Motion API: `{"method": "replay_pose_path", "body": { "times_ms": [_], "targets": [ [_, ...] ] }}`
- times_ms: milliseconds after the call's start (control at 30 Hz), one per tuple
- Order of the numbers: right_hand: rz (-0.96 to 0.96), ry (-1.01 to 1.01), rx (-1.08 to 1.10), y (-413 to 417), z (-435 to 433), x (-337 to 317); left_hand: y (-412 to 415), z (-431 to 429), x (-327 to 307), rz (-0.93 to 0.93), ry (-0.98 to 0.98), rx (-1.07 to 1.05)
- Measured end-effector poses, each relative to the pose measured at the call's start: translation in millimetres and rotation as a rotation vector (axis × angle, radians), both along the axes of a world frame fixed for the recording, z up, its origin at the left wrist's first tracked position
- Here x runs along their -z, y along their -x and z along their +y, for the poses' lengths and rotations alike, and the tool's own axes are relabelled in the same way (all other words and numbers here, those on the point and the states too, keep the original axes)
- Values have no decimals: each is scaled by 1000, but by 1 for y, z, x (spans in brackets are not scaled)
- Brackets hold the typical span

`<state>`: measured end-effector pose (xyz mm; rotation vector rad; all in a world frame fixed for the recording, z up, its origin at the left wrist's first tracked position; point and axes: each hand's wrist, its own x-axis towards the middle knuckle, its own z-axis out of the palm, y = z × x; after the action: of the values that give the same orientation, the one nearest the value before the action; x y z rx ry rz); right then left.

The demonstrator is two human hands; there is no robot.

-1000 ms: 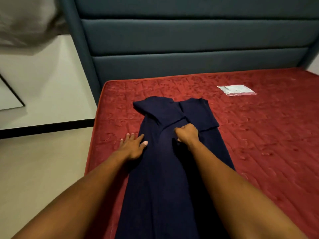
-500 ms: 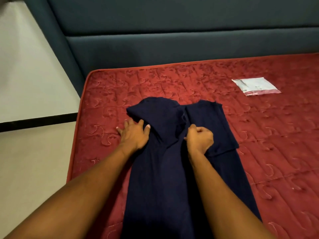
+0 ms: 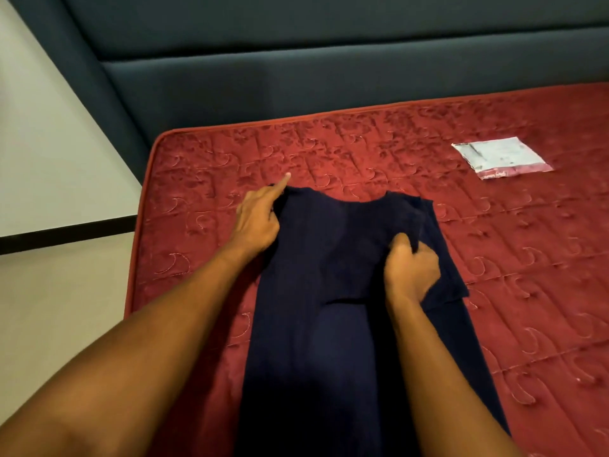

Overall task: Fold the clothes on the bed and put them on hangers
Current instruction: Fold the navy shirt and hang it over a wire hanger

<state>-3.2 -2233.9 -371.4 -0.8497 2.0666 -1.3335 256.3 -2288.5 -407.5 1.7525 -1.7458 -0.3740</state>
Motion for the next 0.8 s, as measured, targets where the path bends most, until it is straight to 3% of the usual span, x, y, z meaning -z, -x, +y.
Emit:
{"method": "replay_pose_path", "body": {
  "times_ms": [100, 200, 333, 567, 733, 800],
  "targets": [
    [-249, -161, -45, 20, -4, 7, -1, -23, -1, 170, -154, -68],
    [-452, -174, -194, 28, -28, 11, -11, -48, 8, 160, -309, -85],
    [-148, -62, -307, 40, -43, 25, -19, -63, 14, 81, -317, -51],
    [219, -124, -349, 58, -26, 43, -9, -81, 6, -161, -237, -268],
    [132, -93, -331, 58, -30, 49, -7, -63, 24, 166, -102, -501],
    [94, -69, -328, 57, -32, 43, -10, -54, 26, 248, -140, -488]
  ]
}}
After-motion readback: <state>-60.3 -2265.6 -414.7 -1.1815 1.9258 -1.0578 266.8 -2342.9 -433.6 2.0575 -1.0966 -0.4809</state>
